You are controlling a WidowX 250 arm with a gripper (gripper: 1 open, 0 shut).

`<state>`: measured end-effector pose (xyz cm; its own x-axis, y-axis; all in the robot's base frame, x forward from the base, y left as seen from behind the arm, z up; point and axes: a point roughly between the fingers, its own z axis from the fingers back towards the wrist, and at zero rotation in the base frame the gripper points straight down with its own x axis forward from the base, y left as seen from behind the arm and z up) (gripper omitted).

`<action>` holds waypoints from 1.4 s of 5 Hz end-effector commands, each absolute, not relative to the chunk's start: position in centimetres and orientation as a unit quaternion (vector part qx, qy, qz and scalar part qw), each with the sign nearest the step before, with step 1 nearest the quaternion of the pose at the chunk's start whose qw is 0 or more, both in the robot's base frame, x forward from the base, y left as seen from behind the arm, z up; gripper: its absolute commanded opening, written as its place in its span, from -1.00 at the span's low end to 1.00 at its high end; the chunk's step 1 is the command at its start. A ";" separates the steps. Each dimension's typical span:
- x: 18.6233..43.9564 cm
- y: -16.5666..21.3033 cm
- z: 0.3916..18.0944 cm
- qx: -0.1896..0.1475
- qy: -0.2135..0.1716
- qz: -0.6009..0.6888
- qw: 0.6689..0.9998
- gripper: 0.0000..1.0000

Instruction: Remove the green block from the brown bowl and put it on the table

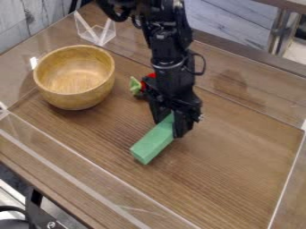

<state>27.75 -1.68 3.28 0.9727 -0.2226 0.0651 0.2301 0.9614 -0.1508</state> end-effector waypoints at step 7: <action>29.8 -2.4 9.9 -0.059 -0.097 -0.101 0.988 1.00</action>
